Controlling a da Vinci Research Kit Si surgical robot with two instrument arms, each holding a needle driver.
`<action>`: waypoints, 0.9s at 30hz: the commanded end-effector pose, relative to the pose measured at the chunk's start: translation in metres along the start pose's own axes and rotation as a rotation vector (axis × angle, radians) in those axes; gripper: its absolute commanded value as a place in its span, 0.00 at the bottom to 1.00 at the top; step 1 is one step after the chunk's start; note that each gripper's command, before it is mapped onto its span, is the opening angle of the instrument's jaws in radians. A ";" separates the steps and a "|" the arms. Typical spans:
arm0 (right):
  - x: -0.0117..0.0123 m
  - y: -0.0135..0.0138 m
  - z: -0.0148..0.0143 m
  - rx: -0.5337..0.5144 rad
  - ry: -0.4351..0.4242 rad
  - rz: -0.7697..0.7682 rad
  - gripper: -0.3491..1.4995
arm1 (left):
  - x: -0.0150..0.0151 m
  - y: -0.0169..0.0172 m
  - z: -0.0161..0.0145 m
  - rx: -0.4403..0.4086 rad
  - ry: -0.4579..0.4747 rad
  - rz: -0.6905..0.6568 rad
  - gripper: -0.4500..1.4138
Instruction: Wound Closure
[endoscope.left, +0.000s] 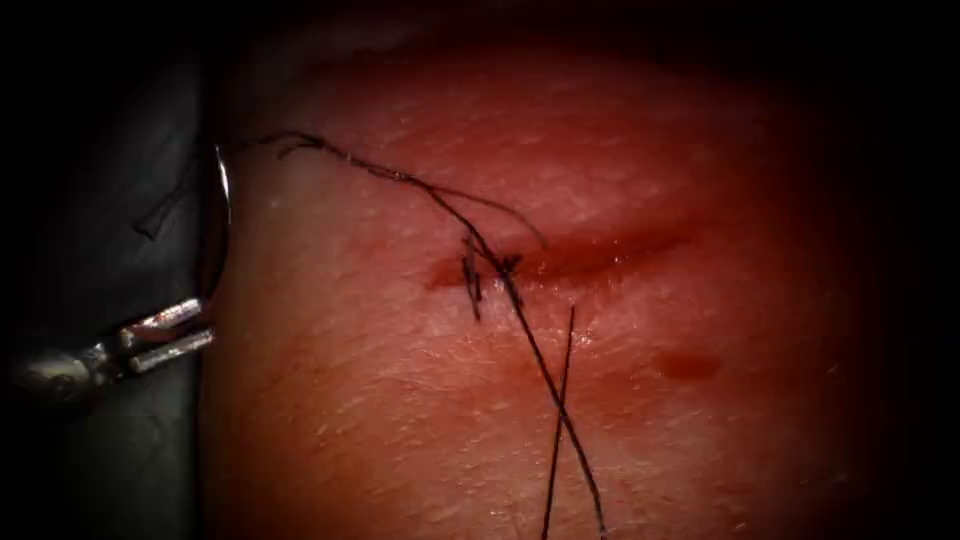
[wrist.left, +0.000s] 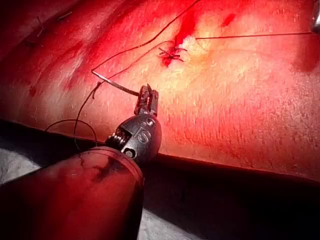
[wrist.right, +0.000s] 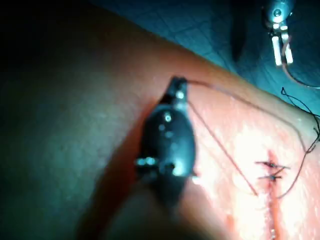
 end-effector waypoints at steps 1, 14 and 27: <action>-0.0004 -0.0004 0.0012 0.001 0.003 0.006 0.14 | -0.0004 0.0006 0.0006 -0.001 0.001 -0.001 0.00; -0.0105 0.0055 -0.0010 -0.149 -0.129 0.000 0.73 | -0.0006 0.0005 0.0003 -0.003 0.002 0.000 0.00; -0.0191 0.0110 -0.0022 -0.262 -0.184 0.008 0.73 | -0.0009 0.0007 0.0002 -0.004 0.005 -0.003 0.00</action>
